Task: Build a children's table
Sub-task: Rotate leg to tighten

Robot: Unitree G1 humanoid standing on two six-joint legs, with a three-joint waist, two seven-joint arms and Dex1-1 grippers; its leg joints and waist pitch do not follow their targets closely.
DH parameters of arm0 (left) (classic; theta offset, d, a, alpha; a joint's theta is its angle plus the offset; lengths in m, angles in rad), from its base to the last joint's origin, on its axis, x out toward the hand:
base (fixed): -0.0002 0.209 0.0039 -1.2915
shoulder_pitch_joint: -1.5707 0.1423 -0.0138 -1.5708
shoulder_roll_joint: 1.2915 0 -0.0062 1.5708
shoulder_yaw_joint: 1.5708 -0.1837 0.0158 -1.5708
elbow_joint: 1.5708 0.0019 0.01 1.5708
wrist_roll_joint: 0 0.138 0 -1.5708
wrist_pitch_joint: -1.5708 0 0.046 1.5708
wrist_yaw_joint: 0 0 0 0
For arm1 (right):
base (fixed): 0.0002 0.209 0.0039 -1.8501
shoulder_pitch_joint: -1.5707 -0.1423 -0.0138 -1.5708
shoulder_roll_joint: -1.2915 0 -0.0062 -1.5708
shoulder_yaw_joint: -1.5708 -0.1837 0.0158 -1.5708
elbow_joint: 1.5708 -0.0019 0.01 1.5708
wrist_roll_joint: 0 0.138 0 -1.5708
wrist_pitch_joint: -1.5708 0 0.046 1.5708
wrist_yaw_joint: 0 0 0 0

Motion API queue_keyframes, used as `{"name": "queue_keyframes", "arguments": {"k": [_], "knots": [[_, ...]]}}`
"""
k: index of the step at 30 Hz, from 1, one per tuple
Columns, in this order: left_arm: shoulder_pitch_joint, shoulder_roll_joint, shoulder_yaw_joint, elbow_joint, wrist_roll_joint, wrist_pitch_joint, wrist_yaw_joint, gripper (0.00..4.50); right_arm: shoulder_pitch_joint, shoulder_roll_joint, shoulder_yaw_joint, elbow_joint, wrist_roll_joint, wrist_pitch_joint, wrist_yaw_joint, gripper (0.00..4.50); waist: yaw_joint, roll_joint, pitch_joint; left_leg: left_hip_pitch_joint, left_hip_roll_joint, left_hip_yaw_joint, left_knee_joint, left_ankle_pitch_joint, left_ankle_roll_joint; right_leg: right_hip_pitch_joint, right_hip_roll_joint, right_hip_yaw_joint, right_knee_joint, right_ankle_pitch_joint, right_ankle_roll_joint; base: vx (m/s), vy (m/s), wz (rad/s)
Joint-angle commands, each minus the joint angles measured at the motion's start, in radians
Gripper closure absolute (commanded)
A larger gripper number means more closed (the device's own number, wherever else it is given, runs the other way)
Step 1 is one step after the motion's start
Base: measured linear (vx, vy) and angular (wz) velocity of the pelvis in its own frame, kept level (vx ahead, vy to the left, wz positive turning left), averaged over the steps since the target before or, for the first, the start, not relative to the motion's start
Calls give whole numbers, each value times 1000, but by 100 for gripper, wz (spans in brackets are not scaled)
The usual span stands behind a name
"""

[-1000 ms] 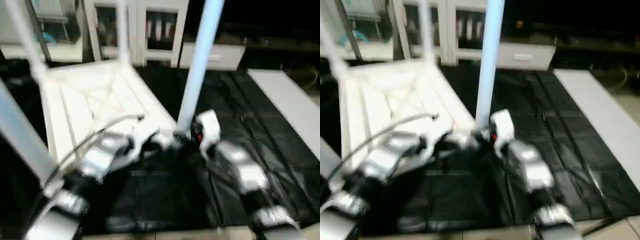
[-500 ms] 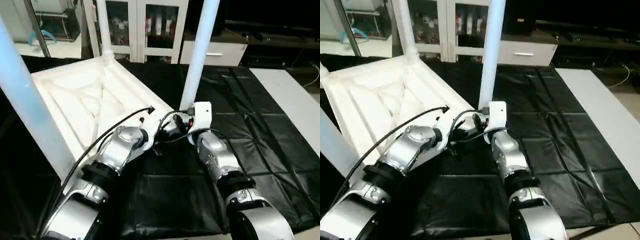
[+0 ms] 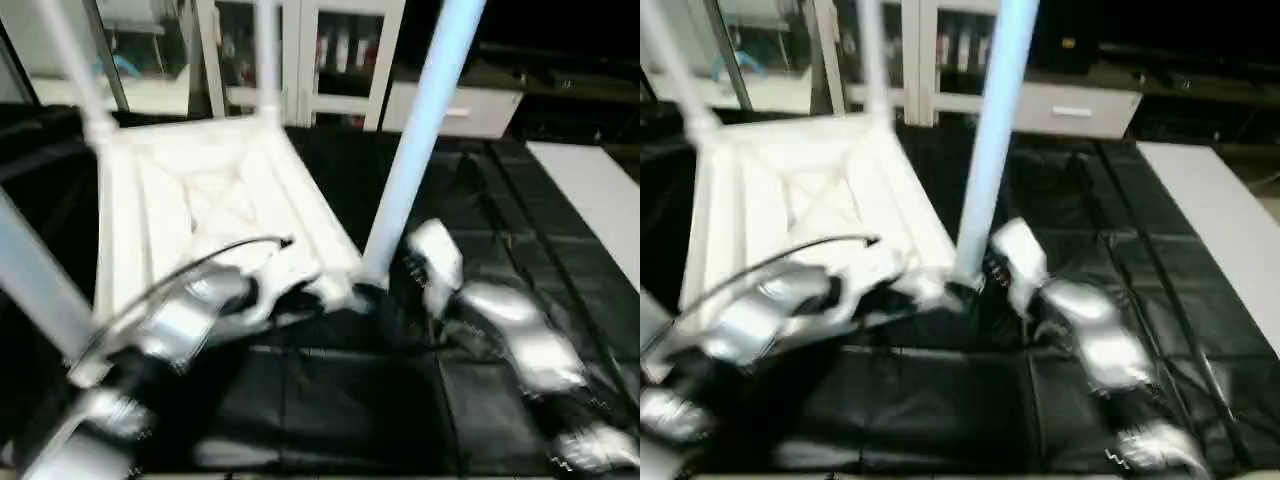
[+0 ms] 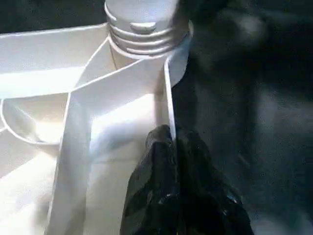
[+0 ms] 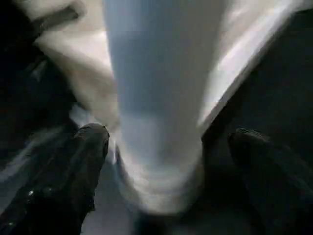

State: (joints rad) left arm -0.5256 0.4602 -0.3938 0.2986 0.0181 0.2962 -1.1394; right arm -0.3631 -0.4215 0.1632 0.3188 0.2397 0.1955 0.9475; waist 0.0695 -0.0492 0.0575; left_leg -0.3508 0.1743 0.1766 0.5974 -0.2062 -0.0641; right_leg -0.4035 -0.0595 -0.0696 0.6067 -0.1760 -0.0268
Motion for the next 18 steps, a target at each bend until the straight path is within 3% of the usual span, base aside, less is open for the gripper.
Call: {"name": "queue_keyframes", "arguments": {"k": [1, 5, 8, 11, 12, 18], "knots": [[17, 4, -81, -46, -12, -3, -115, 450, 6, -42, 17, -67, 30, 35, 90, 4, -4, 12, -55, 8, 66, -19, -81, -230, 38, 49, -92, 63, -81, -282, -198, 0, 0, 0], [23, 25, -82, -71, -21, 16, -139, 450, 20, -78, 28, -90, 36, 54, 134, 4, 0, 11, -54, 10, 66, -22, -80, -242, 28, 43, -94, 61, -88, -357, -184, 0, 0, 0], [33, 40, -83, -104, -40, 29, -167, 450, 26, -82, 30, -108, 40, 70, 153, 4, 3, 6, -56, 11, 67, -21, -79, -232, 24, 43, -93, 62, -85, -328, -192, 0, 0, 0], [45, 52, -85, -137, -50, 40, -186, 450, 37, -87, 45, -142, 62, 115, 184, 4, 6, 9, -58, 8, 66, -20, -78, -191, 37, 47, -91, 62, -77, -267, -201, 0, 0, 0], [46, 51, -85, -139, -51, 41, -187, 450, 39, -87, 53, -143, 59, 116, 192, 4, 6, 5, -59, 8, 66, -19, -77, -186, 38, 47, -91, 61, -77, -262, -204, 0, 0, 0], [46, 49, -85, -140, -47, 43, -180, 450, 39, -79, 87, -128, 26, 95, 205, 4, 9, 4, -58, 7, 65, -19, -77, -192, 30, 48, -93, 61, -80, -293, -194, 0, 0, 0]]}}
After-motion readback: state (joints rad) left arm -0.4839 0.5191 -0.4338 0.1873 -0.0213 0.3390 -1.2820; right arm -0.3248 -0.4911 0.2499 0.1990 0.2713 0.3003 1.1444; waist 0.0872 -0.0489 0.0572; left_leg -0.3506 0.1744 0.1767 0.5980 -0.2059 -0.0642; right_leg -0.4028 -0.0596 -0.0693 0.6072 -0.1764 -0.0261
